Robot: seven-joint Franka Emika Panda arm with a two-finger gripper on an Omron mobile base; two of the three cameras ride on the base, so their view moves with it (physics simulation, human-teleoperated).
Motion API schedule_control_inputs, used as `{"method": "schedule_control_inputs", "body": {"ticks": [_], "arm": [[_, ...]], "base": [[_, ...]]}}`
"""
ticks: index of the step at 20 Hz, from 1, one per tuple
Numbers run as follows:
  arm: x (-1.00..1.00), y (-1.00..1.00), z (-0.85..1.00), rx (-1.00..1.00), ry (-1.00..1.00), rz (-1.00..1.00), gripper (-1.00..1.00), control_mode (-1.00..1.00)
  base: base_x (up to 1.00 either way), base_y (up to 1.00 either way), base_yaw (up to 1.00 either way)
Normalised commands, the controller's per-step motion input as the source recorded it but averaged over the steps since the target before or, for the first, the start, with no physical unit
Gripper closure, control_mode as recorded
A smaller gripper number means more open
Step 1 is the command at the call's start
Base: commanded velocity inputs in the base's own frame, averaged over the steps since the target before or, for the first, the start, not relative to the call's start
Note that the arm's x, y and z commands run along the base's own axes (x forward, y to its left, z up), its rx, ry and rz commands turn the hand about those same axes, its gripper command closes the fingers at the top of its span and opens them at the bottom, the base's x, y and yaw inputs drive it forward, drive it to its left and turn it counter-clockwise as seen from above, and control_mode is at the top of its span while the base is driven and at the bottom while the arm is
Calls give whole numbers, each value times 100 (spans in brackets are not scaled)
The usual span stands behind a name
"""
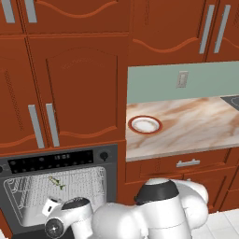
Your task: Take the fish from the oven and place it on the plate on the counter.
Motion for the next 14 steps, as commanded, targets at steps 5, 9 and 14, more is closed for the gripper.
{"method": "schedule_control_inputs", "body": {"ticks": [5,9,14], "arm": [[22,0,-13,-8,6,17,-100,-100],[43,0,-17,0,1,20,-100,-100],[36,0,-17,0,0,20,-100,-100]], "base": [[0,0,0],[0,0,0],[0,0,0]]}}
